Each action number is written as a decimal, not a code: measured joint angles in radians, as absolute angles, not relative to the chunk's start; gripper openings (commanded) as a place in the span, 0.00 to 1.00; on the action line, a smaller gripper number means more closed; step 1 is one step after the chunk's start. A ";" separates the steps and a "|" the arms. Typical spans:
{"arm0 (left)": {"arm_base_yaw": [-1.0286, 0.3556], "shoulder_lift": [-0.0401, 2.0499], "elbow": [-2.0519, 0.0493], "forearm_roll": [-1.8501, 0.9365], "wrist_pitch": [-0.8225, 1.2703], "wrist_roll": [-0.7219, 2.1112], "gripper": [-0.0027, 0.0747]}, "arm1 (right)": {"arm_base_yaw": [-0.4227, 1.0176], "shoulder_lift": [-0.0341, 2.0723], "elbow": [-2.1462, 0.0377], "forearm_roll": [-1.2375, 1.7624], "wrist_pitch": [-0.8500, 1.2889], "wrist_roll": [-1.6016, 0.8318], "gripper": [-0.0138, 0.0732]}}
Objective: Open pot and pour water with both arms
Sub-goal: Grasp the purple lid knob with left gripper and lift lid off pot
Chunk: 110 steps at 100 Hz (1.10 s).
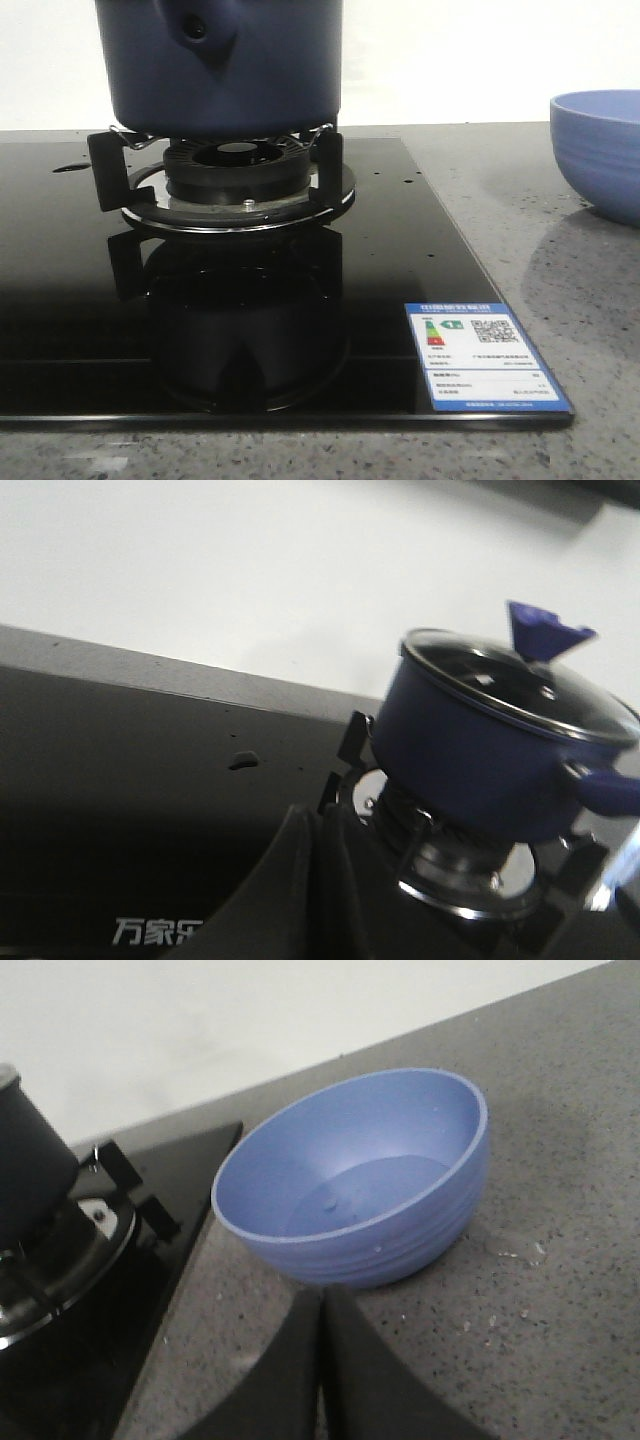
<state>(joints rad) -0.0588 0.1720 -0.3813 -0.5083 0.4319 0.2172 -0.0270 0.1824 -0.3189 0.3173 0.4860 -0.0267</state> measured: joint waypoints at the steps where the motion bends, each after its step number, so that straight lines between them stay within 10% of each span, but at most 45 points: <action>1: -0.059 0.188 -0.400 -0.509 0.440 0.231 0.01 | -0.027 0.200 -0.335 0.318 0.502 -0.034 0.11; 32: -0.133 0.408 -0.644 -0.597 0.622 0.486 0.11 | 0.165 0.448 -0.568 0.308 0.628 -0.254 0.16; 58: -0.255 0.493 -0.681 -0.719 0.613 0.591 0.57 | 0.231 0.517 -0.622 0.308 0.618 -0.278 0.70; 110: -0.290 0.846 -0.723 -1.363 0.482 1.276 0.61 | 0.232 0.531 -0.622 0.308 0.584 -0.280 0.70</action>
